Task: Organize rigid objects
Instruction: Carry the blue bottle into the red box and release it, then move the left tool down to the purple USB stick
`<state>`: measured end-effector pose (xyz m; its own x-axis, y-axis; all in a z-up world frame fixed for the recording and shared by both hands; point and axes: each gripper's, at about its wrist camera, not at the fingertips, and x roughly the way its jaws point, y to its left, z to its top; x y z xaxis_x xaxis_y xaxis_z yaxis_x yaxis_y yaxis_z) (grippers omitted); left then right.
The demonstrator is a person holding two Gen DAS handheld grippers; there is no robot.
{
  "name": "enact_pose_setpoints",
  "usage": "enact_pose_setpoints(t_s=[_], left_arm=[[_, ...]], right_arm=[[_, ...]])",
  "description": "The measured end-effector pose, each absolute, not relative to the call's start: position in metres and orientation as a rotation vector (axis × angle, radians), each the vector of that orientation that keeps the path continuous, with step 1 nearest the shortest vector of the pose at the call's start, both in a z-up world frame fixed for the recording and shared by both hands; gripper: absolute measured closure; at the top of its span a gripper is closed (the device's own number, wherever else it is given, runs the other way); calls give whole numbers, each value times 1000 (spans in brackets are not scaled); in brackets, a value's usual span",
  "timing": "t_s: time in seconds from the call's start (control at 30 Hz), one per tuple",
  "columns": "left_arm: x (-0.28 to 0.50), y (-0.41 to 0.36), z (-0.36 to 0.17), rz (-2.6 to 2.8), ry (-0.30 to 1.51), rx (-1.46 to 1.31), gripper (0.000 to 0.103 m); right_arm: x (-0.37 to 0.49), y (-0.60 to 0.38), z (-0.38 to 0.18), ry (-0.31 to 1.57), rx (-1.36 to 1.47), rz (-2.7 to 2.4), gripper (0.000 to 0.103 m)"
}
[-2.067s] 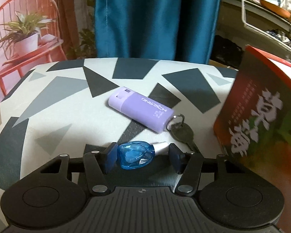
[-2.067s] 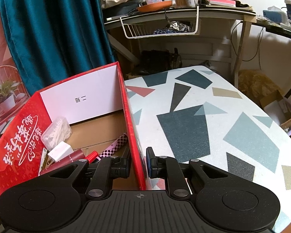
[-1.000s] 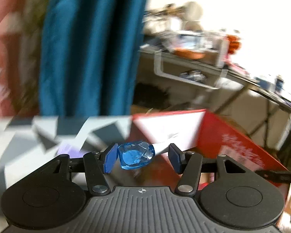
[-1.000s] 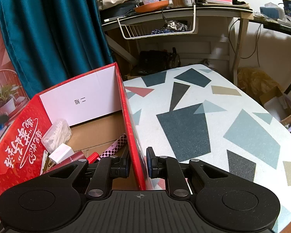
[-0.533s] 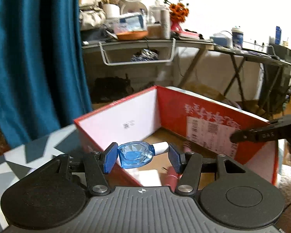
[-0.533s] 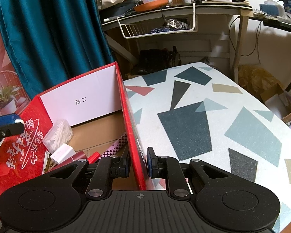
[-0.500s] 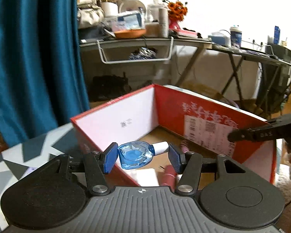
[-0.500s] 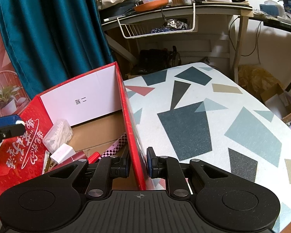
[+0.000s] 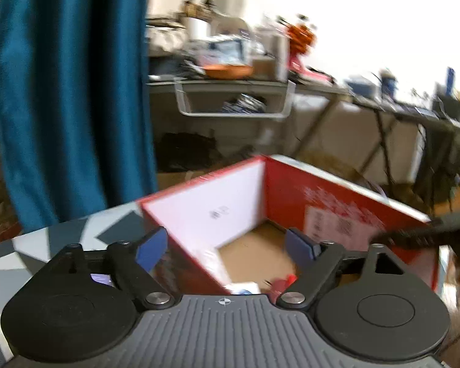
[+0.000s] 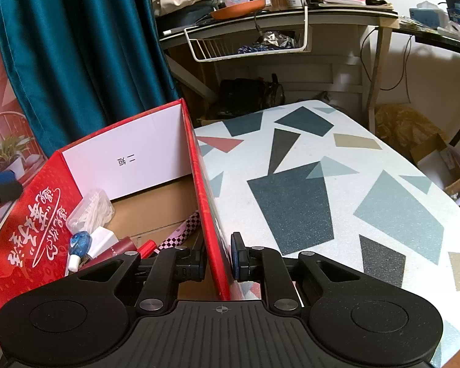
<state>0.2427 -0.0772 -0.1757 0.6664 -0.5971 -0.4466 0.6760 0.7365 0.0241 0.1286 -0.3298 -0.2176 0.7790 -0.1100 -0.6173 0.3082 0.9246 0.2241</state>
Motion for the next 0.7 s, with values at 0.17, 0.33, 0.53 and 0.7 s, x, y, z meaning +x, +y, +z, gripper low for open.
enact_pose_setpoints(t_s=[0.17, 0.33, 0.53, 0.7], left_arm=[[269, -55, -182, -560, 518, 175, 11], [298, -27, -197, -430, 586, 147, 0], [356, 8, -206, -305, 644, -40, 0], [407, 18, -227, -181, 729, -138, 0]], right_arm=[[128, -330, -217, 640, 325, -229, 88], [128, -329, -217, 641, 323, -227, 88], [128, -329, -217, 644, 323, -227, 88], [128, -329, -217, 647, 316, -223, 88]])
